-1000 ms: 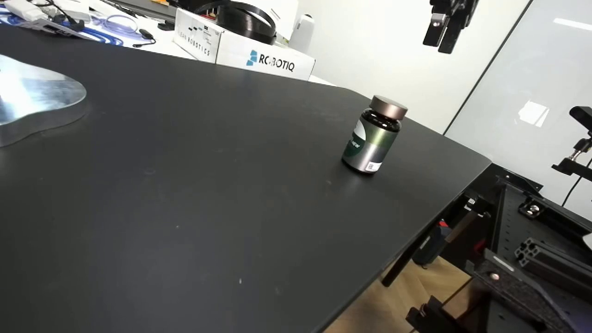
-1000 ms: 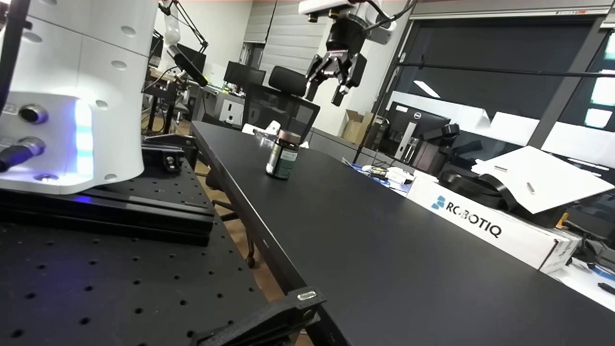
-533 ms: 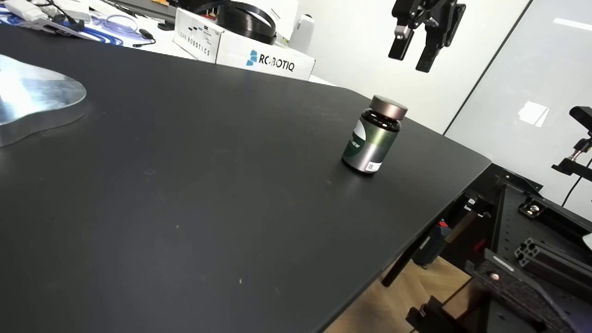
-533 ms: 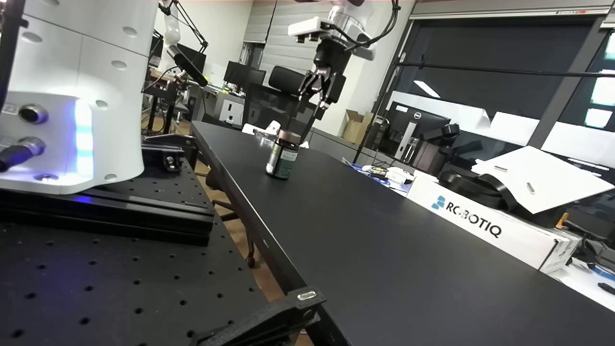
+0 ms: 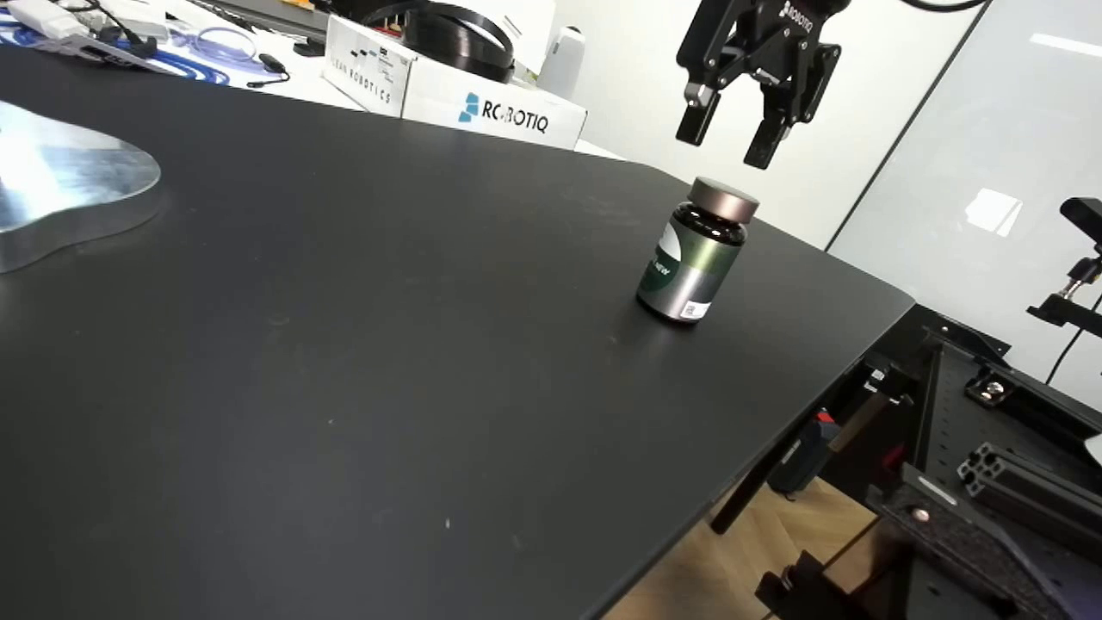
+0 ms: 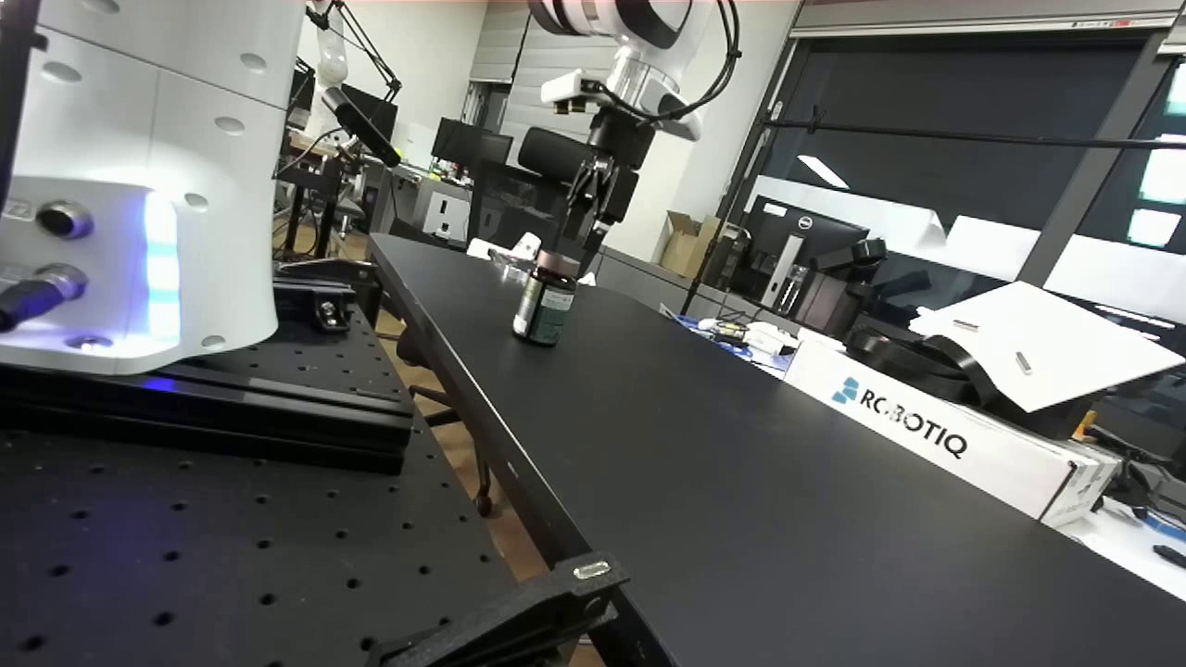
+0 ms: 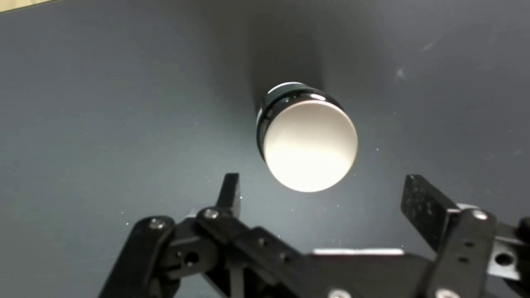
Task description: Pick up the medicine bottle and move it forward.
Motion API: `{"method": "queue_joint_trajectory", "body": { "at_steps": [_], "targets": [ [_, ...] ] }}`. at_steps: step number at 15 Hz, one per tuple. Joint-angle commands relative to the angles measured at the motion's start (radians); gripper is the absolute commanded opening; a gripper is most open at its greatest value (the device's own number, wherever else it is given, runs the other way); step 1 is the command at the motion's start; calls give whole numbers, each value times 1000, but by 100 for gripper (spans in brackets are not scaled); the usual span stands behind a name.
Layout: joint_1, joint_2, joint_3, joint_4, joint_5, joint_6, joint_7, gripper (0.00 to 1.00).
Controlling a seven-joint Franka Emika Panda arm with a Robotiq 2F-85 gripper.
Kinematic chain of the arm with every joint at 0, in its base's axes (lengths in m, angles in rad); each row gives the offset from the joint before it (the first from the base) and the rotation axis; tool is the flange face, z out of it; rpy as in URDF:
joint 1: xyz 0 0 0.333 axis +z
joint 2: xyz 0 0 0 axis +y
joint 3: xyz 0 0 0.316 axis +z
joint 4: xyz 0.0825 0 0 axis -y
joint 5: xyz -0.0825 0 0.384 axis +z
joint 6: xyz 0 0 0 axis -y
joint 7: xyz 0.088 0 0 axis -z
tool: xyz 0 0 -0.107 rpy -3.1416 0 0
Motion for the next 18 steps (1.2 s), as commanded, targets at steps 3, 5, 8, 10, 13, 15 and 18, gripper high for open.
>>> {"method": "queue_joint_trajectory", "body": {
  "at_steps": [3,5,8,10,13,15,18],
  "targets": [
    [14,44,-4,5,-79,11,95,100],
    [19,59,-5,8,-77,7,93,100],
    [26,79,-9,12,-96,-2,92,76],
    [31,87,-12,15,-100,-8,85,69],
    [31,89,-16,22,-85,-30,62,46],
    [29,73,-18,26,-79,-48,42,36],
    [16,22,-27,35,-47,-125,-24,36]
  ]
}}
